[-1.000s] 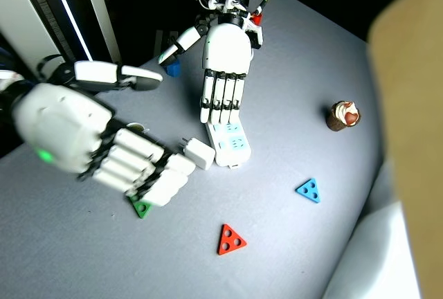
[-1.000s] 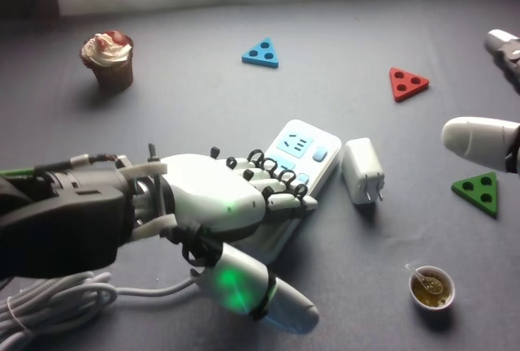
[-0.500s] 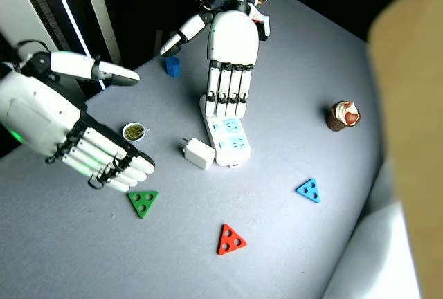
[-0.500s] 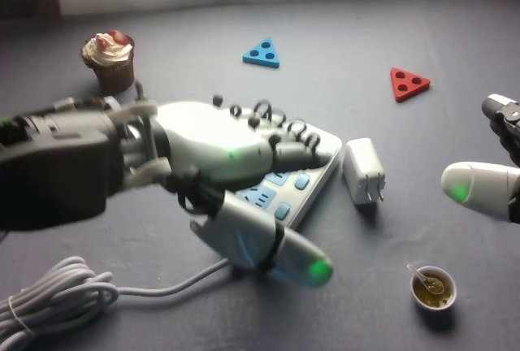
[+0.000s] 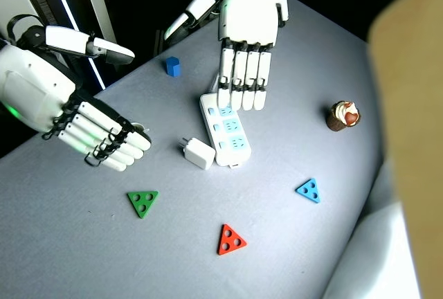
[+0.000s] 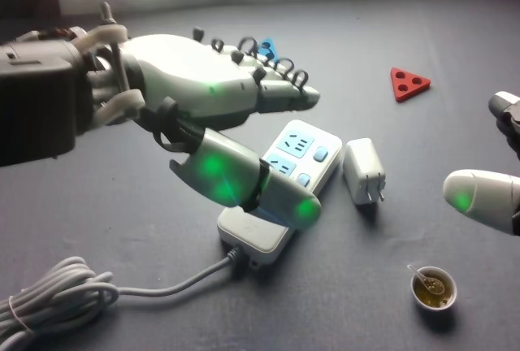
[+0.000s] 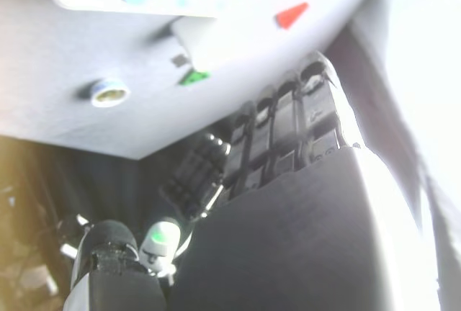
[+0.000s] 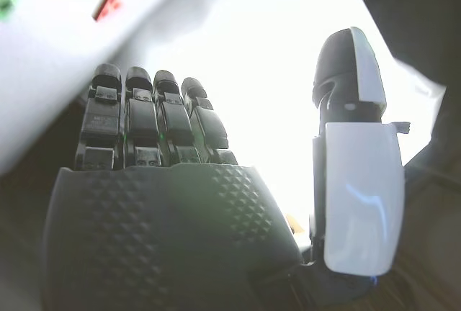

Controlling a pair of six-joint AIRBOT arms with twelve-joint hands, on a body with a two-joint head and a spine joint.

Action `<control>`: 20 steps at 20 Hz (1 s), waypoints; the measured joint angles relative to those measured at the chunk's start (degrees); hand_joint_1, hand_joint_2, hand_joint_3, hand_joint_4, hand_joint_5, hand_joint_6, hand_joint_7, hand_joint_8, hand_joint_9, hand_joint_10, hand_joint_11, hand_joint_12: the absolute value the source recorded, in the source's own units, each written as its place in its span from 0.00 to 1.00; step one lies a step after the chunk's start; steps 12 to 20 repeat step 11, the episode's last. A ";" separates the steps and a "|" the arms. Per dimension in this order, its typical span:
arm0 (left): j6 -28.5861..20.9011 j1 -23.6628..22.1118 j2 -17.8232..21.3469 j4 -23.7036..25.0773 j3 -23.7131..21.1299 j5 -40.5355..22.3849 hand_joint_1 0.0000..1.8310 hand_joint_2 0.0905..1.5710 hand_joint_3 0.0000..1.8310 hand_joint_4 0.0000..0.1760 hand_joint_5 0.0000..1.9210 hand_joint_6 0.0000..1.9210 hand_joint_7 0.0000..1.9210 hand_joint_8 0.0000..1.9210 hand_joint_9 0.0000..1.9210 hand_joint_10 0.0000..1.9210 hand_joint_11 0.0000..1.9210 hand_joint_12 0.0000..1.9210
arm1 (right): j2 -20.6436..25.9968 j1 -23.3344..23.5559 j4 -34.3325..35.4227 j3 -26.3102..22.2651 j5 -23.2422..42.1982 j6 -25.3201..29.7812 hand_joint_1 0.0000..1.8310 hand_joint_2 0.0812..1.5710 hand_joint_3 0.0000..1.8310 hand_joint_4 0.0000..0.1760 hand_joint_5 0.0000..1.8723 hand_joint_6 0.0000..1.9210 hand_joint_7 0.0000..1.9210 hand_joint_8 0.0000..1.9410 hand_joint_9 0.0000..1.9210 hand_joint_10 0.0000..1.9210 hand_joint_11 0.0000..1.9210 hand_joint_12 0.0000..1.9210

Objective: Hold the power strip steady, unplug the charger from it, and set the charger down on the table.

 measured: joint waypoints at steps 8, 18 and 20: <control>0.00 -2.97 0.17 -0.02 0.00 2.43 0.00 0.55 0.00 0.00 0.02 0.00 0.01 0.00 0.00 0.00 0.00 0.00 | -0.68 0.00 -0.52 0.39 0.79 -0.57 0.40 0.63 0.00 0.00 0.00 0.00 0.00 0.00 0.00 0.00 0.01 0.00; 0.00 -4.37 0.59 -0.13 -0.24 3.82 0.00 0.55 0.00 0.00 0.00 0.00 0.00 0.00 0.00 0.00 0.00 0.00 | -0.76 0.00 -0.48 0.28 0.83 -0.57 0.39 0.63 0.00 0.00 0.00 0.00 0.00 0.00 0.00 0.00 0.00 0.00; 0.00 -4.37 0.59 -0.13 -0.24 3.82 0.00 0.55 0.00 0.00 0.00 0.00 0.00 0.00 0.00 0.00 0.00 0.00 | -0.76 0.00 -0.48 0.28 0.83 -0.57 0.39 0.63 0.00 0.00 0.00 0.00 0.00 0.00 0.00 0.00 0.00 0.00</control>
